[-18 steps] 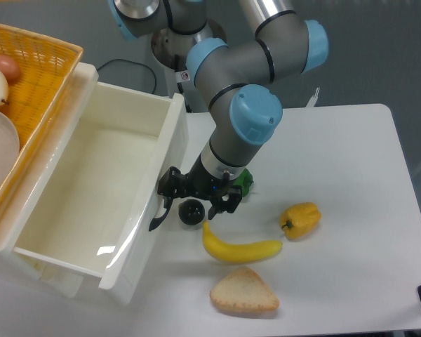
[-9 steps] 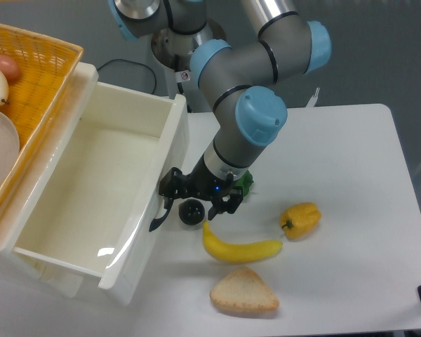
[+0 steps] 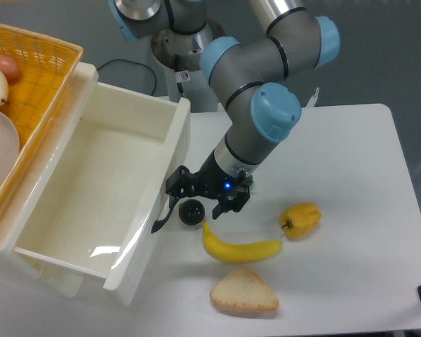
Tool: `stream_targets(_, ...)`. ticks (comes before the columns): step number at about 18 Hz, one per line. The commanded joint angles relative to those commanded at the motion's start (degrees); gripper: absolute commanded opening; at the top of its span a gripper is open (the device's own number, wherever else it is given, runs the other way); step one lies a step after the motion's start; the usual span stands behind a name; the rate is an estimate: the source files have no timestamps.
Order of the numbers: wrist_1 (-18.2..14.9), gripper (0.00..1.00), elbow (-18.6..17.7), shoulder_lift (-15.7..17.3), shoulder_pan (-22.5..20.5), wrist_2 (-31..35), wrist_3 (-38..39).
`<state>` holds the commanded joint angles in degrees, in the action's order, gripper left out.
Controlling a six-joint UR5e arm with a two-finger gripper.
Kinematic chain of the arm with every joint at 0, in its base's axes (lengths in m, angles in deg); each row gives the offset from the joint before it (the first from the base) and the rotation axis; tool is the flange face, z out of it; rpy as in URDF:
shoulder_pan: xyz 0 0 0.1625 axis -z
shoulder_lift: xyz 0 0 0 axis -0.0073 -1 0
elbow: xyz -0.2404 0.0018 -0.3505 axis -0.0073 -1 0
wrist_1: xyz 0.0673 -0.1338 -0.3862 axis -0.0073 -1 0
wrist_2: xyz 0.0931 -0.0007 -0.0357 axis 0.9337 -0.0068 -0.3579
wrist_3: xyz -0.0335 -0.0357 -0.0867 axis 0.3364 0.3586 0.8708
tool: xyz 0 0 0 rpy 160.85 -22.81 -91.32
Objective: Slide the top white drawer open
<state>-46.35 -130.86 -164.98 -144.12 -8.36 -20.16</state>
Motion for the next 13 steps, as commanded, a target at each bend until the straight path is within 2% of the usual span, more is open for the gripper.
stream_targets(7, 0.9, 1.00, 0.2, 0.4, -2.5, 0.5, -1.1)
stream_targets(9, 0.9, 1.00, 0.2, 0.4, -3.4, 0.6, -4.1)
stream_targets(13, 0.9, 1.00, -0.1, 0.2, -5.5, 0.7, -14.9)
